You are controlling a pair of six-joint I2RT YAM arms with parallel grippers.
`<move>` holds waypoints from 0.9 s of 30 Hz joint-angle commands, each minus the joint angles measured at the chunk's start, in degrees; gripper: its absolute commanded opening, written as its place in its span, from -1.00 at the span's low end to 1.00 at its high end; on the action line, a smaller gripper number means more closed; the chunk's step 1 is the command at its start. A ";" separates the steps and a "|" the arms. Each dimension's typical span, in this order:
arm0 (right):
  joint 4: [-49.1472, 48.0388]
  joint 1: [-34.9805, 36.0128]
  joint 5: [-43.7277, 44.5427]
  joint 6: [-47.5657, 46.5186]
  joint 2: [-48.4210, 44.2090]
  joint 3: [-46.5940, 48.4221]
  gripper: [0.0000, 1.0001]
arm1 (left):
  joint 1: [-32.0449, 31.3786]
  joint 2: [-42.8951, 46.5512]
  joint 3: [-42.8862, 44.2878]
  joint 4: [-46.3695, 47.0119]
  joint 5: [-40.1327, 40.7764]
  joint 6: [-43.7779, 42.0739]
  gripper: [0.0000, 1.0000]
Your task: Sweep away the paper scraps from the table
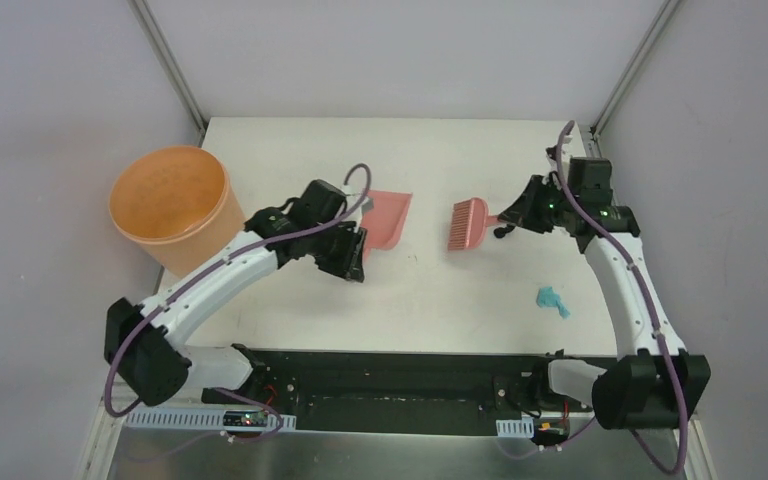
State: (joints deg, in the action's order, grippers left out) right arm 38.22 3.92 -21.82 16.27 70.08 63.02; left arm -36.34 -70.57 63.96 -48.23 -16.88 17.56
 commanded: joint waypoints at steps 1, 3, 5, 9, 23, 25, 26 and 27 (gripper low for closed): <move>8.18 -5.56 -17.63 -5.70 -6.95 6.57 -1.00 | -5.32 -7.50 -0.38 1.46 6.40 -5.61 -1.00; 13.34 -8.63 -18.65 -10.15 -8.68 8.88 -1.00 | -6.65 -10.85 -0.95 1.80 5.74 -7.27 -0.99; 18.88 -11.34 -14.31 -15.22 -9.12 11.15 -1.00 | -7.49 -12.84 -1.52 1.86 4.37 -7.87 -0.96; 30.97 -14.50 2.83 -25.72 -4.95 17.77 -1.00 | -8.40 -13.83 -3.01 1.47 4.45 -8.43 -0.94; 34.66 -21.41 34.51 -34.89 -9.10 7.70 -1.00 | -13.29 -20.09 -3.76 -2.94 11.07 -8.86 -0.88; 34.39 -22.06 35.33 -33.74 -8.06 6.96 -1.00 | -13.62 -21.10 -3.76 -3.03 11.47 -8.36 -0.85; 34.37 -22.11 34.59 -33.07 -7.47 6.73 -1.00 | -13.76 -21.57 -3.83 -3.02 11.56 -8.01 -0.81; 34.50 -22.17 32.88 -32.39 -6.78 6.61 -1.00 | -13.91 -22.01 -3.78 -2.97 11.68 -7.77 -0.78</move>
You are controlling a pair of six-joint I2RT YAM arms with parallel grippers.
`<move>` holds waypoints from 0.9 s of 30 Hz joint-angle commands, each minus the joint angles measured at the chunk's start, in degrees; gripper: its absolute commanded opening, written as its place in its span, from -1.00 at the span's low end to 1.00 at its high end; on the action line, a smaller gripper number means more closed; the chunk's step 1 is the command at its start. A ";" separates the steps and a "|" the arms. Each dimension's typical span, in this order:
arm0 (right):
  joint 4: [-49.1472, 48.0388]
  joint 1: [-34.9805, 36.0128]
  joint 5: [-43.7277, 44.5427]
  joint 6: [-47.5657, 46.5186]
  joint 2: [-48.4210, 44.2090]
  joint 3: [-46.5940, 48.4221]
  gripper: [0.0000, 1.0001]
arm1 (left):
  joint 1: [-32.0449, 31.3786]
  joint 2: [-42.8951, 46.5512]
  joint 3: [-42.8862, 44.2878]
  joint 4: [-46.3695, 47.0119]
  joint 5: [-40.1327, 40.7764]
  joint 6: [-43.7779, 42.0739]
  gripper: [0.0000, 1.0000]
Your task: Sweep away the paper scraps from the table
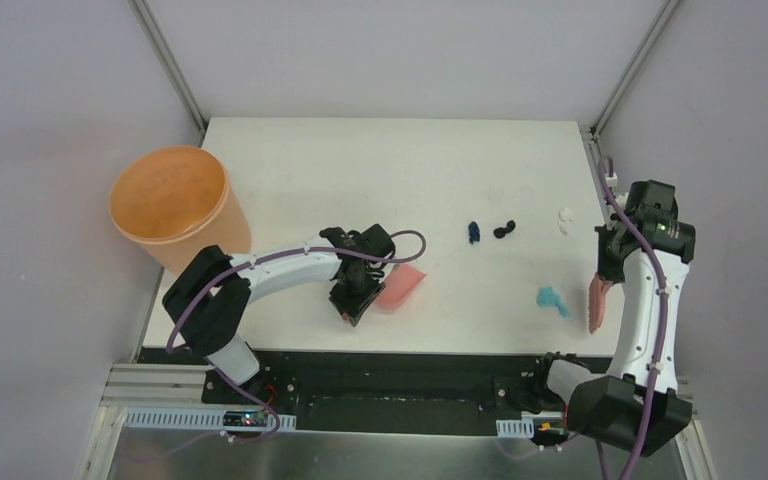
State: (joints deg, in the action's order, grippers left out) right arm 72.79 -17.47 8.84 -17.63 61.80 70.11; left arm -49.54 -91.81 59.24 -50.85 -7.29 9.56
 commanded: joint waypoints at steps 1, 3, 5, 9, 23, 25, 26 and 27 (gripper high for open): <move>0.11 -0.75 0.25 2.45 2.13 -0.57 -1.00 | -0.81 -1.27 1.07 -0.51 2.10 0.30 -0.75; 0.59 -0.72 -4.58 4.46 3.66 -0.51 -1.00 | -0.83 -2.34 1.37 -0.73 2.19 0.34 -0.71; 1.10 -0.72 -10.51 5.99 6.16 0.15 -1.00 | -0.87 -2.95 1.56 -0.83 2.20 0.35 -0.63; 0.06 0.45 -18.30 8.59 9.25 1.47 -1.00 | -1.29 -2.66 1.01 -0.04 2.40 0.92 -0.47; -4.94 8.73 -31.97 16.59 14.13 7.10 -1.00 | -7.09 0.22 -0.20 2.26 10.49 4.23 -0.30; -4.65 8.48 -29.45 15.14 12.22 8.00 -1.00 | -7.38 0.36 0.09 2.04 11.13 4.61 -0.47; -4.04 8.32 -28.11 14.24 11.57 8.84 -1.00 | -7.43 0.47 0.31 1.92 11.19 4.67 -0.60; -3.23 8.10 -26.66 13.22 11.43 9.99 -1.00 | -7.43 0.59 0.63 1.71 11.11 4.56 -0.70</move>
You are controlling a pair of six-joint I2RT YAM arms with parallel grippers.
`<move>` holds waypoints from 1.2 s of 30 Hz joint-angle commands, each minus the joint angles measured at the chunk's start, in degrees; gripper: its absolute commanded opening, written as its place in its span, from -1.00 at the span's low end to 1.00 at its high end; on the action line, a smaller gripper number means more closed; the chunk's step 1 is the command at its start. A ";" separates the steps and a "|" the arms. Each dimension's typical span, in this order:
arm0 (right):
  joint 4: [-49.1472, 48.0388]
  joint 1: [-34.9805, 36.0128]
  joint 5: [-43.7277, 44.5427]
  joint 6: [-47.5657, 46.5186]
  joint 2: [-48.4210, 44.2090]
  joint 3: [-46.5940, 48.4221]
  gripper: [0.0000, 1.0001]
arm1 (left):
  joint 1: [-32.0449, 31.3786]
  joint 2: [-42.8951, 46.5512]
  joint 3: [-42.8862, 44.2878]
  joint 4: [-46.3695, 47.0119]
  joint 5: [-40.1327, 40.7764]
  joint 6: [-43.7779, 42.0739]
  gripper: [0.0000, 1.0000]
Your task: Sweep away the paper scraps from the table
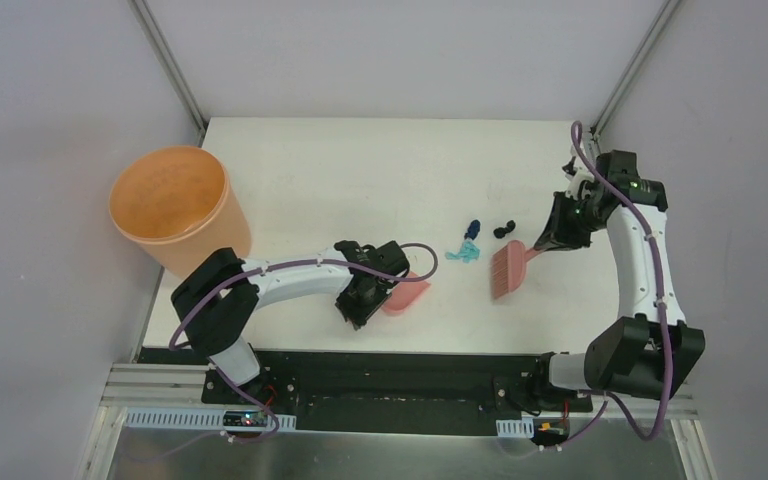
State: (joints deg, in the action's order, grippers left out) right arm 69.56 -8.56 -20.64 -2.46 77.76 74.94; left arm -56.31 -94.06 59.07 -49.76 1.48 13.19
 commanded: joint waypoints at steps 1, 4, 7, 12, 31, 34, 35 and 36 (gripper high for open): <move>0.98 -1.11 4.36 -3.06 -4.26 6.56 -1.00 | -0.67 2.88 1.31 0.19 2.31 0.80 -0.78; 2.58 -2.45 10.77 -6.47 -3.05 11.78 -1.00 | -0.76 3.44 3.71 -2.10 2.88 0.10 -0.93; 0.51 -3.68 17.87 -10.54 -1.27 16.02 -1.00 | -0.74 3.84 6.48 -5.36 3.47 -0.87 -0.98; -10.70 -3.75 32.00 -18.70 2.76 16.11 -1.00 | -0.85 1.30 13.22 -13.21 4.37 -2.38 -1.00; -16.59 6.39 34.57 -21.19 21.37 18.83 -1.00 | -0.83 -11.52 21.28 -16.32 -0.45 -9.97 -1.00; -13.78 12.83 30.63 -18.70 21.47 17.49 -1.00 | -0.80 -13.84 22.76 -16.33 -1.37 -10.36 -1.00; -12.76 14.67 29.59 -17.90 21.55 17.18 -1.00 | -0.75 -14.32 23.09 -16.27 -1.38 -10.54 -1.00; -11.91 16.42 28.12 -16.81 21.56 16.91 -1.00 | -0.80 -14.65 23.35 -16.19 -1.39 -10.70 -1.00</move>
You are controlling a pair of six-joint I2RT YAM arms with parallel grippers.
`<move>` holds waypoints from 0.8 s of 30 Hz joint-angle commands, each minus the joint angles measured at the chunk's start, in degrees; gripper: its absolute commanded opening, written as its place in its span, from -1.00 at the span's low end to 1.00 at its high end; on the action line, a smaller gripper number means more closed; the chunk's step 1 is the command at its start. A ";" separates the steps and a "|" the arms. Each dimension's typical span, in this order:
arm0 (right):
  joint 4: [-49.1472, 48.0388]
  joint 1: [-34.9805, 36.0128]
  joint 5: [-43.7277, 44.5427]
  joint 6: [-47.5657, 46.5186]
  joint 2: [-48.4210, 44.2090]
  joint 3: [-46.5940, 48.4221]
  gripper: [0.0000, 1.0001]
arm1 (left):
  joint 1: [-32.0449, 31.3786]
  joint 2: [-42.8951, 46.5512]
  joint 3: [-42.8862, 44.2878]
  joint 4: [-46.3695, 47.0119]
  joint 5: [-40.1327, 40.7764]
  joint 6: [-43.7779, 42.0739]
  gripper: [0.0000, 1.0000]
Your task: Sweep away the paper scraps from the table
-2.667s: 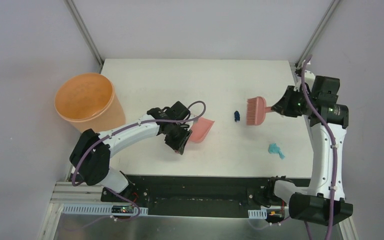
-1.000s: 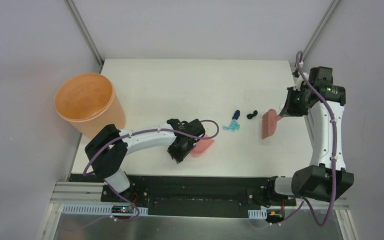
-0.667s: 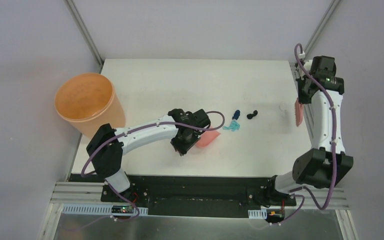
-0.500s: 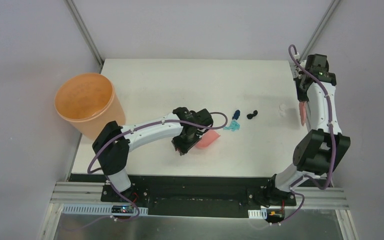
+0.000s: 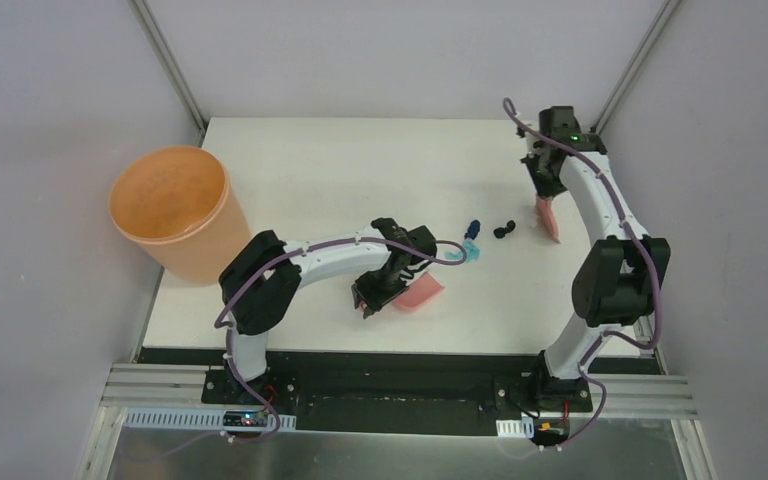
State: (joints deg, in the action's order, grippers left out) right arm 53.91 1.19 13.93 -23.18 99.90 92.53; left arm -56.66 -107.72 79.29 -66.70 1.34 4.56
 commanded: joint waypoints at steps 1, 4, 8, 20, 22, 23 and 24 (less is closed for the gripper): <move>4.79 8.21 -7.65 4.79 -0.58 -0.83 -1.00 | -0.41 -1.14 3.25 0.84 -1.26 -2.28 -1.00; 8.28 12.52 -11.81 7.58 -0.84 -0.55 -1.00 | -0.15 -1.71 3.54 1.03 -1.25 -2.77 -1.00; 11.99 17.80 -18.64 9.46 -2.82 -0.67 -1.00 | 0.63 -2.69 4.40 1.36 -3.74 -3.04 -1.00; 19.12 21.61 -43.61 11.75 -8.88 -0.09 -1.00 | 1.36 -3.17 4.24 3.47 -4.82 -2.54 -1.00; 19.95 20.53 -46.09 11.88 -9.24 0.63 -1.00 | 1.29 -2.86 3.81 3.75 -4.61 -2.45 -1.00; 20.39 19.85 -46.32 11.79 -9.16 1.48 -1.00 | 1.36 -2.51 3.37 4.03 -4.52 -2.45 -1.00; 21.08 19.10 -46.36 11.67 -8.93 2.65 -1.00 | 1.30 -2.11 2.93 4.20 -4.39 -2.40 -1.00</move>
State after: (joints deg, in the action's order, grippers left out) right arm 71.59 22.52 -23.49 -12.80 93.58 91.98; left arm -55.77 -111.11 82.28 -64.27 -2.11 3.05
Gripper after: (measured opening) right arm 0.081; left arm 0.286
